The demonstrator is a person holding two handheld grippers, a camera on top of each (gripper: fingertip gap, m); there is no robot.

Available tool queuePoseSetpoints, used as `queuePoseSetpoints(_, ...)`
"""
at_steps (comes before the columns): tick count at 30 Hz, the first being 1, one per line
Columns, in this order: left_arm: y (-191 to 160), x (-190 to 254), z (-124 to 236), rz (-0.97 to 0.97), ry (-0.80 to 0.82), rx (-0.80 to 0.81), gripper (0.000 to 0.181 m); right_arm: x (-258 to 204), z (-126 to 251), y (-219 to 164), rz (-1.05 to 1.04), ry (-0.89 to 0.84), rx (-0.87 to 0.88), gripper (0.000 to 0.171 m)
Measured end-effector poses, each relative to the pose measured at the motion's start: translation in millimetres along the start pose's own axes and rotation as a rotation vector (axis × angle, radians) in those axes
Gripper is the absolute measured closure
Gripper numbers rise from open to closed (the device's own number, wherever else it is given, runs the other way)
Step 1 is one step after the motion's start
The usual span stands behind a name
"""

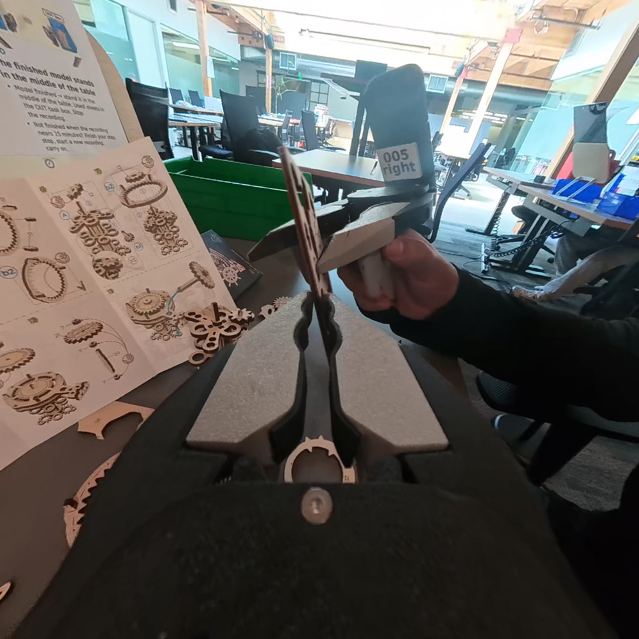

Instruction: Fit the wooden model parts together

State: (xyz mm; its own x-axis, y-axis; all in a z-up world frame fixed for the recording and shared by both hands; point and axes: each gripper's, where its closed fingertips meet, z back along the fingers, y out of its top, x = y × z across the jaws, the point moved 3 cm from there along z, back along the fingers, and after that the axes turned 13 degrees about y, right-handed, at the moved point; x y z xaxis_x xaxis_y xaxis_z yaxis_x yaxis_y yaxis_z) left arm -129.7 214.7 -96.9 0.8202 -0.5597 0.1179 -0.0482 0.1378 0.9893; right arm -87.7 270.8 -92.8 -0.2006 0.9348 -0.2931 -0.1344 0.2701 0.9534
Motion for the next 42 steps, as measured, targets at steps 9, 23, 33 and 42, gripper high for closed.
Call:
queuePoseSetpoints(9,1.0,0.6,0.6,-0.106,0.06,0.012,0.179,0.2,-1.7,-0.8,-0.02,0.005,0.005,0.108)
queuePoseSetpoints(23,-11.0,-8.8,-3.6,-0.11,0.134,-0.065,0.18,10.8,-6.1,-10.0,-0.034,-0.073,-0.031,0.107)
queuePoseSetpoints(33,-3.8,-5.8,-2.4,0.013,0.061,-0.024,0.181,4.1,-2.1,-1.6,-0.015,-0.015,0.012,0.111)
queuePoseSetpoints(42,-5.9,-5.4,-2.3,0.041,0.041,-0.039,0.181,5.1,-2.2,-4.3,-0.051,0.002,0.016,0.113)
